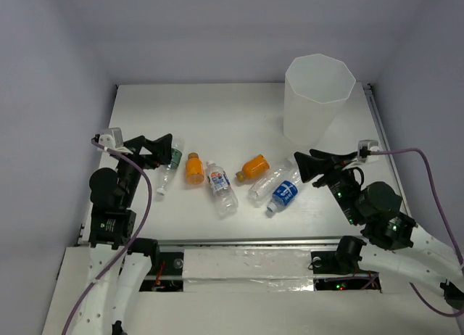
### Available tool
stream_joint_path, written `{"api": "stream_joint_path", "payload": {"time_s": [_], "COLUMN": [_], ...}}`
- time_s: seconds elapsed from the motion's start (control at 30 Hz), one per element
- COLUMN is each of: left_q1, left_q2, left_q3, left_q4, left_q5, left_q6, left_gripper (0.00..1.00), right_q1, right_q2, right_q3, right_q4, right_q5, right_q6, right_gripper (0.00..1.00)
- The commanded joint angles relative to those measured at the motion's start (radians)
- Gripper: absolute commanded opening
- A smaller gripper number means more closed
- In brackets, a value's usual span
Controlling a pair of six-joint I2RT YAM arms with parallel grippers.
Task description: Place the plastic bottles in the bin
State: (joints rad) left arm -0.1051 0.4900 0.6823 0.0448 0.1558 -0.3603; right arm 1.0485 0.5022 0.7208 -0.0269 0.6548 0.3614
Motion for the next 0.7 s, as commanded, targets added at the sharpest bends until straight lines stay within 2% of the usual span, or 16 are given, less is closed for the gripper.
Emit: {"api": "stream_joint_path", "payload": {"time_s": [0.0,0.03,0.07,0.1,0.13,0.17,0.2,0.27,0.37,0.5,0.53,0.57,0.6,0.63,0.67], "left_q1": [-0.004,-0.004,-0.004,-0.004,-0.004,-0.004,-0.004,-0.004,-0.004,-0.004,0.005,0.005,0.005,0.005,0.005], "left_q2": [0.021,0.028,0.051,0.061,0.073,0.085,0.090,0.114,0.169,0.269,0.326,0.352,0.375,0.396,0.436], "left_q3": [0.014,0.014,0.016,0.019,0.019,0.017,0.005,0.005,0.002,0.011,0.031,0.037,0.046,0.052,0.057], "left_q4": [0.023,0.018,0.014,0.012,0.012,0.024,0.033,0.032,0.018,-0.003,-0.031,-0.039,-0.043,-0.043,-0.069], "left_q5": [-0.039,-0.059,-0.079,-0.090,-0.082,-0.072,-0.065,-0.088,-0.145,-0.147,-0.175,-0.188,-0.209,-0.223,-0.235], "left_q6": [0.012,0.003,-0.008,-0.018,-0.019,-0.017,-0.016,0.001,0.017,0.040,0.052,0.064,0.082,0.090,0.096], "left_gripper": [0.99,0.99,0.99,0.99,0.99,0.99,0.99,0.99,0.99,0.99,0.94,0.94,0.59,0.42,0.33], "right_q1": [0.007,0.007,0.007,0.007,0.007,0.007,0.007,0.007,0.007,0.007,0.007,0.007,0.007,0.007,0.007], "right_q2": [-0.013,-0.020,-0.021,-0.024,-0.024,-0.022,-0.018,-0.002,0.039,0.111,0.127,0.137,0.160,0.168,0.177], "right_q3": [-0.001,-0.006,-0.011,-0.021,-0.026,-0.029,-0.034,-0.043,-0.044,-0.024,-0.023,-0.023,-0.023,-0.023,-0.023], "right_q4": [0.074,0.082,0.090,0.105,0.111,0.120,0.133,0.145,0.179,0.194,0.200,0.208,0.215,0.219,0.220], "right_q5": [0.028,0.028,0.025,0.019,0.000,-0.012,-0.023,-0.056,-0.118,-0.165,-0.173,-0.179,-0.187,-0.196,-0.217], "right_q6": [-0.047,-0.050,-0.049,-0.045,-0.041,-0.038,-0.035,-0.029,-0.039,-0.036,-0.029,-0.026,-0.022,-0.018,-0.015], "right_gripper": [0.62,0.58,0.41,0.29,0.21,0.08,0.04,0.00,0.00,0.01,0.02,0.02,0.02,0.02,0.03]}}
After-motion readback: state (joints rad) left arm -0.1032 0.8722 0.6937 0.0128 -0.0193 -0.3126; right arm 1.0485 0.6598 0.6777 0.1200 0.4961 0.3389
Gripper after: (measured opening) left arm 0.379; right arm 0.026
